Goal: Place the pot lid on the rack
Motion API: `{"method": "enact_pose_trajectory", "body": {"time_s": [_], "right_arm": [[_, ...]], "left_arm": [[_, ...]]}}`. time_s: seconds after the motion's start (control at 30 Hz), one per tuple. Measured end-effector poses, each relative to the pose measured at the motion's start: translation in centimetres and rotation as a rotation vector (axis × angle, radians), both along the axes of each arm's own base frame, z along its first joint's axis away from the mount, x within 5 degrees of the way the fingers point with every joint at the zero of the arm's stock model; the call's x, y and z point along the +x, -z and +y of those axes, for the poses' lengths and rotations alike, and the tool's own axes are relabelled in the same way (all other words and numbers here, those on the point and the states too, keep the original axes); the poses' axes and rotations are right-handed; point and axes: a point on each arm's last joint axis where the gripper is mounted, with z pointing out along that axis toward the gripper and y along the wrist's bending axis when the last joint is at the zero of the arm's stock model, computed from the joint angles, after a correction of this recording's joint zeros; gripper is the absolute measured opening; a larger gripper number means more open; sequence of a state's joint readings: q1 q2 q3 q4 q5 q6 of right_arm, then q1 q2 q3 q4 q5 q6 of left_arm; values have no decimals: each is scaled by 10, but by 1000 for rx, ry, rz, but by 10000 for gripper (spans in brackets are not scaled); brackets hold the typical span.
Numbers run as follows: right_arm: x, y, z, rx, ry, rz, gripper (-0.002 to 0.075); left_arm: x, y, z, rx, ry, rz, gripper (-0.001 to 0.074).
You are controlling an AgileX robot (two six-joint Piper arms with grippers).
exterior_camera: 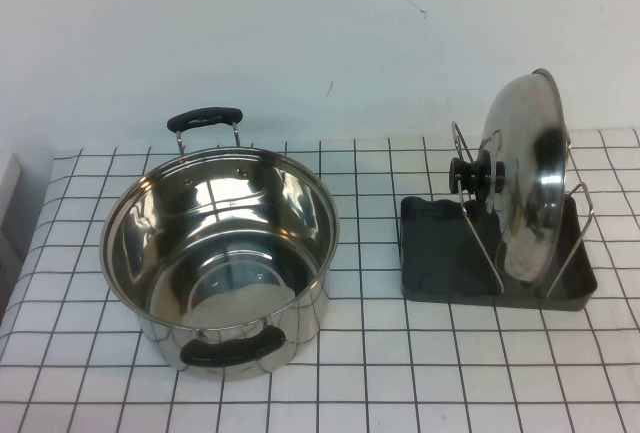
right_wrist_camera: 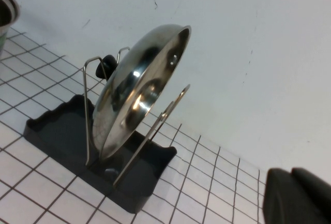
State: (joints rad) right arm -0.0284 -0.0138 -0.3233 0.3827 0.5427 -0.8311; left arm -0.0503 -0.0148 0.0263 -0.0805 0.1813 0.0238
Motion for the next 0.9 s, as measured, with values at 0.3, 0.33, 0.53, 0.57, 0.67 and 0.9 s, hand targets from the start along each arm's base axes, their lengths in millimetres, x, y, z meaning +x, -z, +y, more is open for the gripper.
{"method": "enact_pose_trajectory", "body": {"time_s": [0.3,0.33,0.53,0.57,0.67,0.9], "right_arm": [[0,0,0,-1,-2,4,0],[0,0,0,-1,-2,5,0],[0,1,0,-1,-3,7,0],[0,1,0,-1,-3,7,0],[0,1,0,-1,-3,7,0],[0,1,0,-1,-3,7,0]], "left_arm": [[-1,5,0,-10,3,53,-2],[-1,6,0,-10,4,66,-2],[-3,12,-1,-27,6,141,-2],[-3,12,-1,-27,6,141,-2],[-3,12,-1,-27,7,141,-2],[-3,12,-1,-28,7,148,-2]]}}
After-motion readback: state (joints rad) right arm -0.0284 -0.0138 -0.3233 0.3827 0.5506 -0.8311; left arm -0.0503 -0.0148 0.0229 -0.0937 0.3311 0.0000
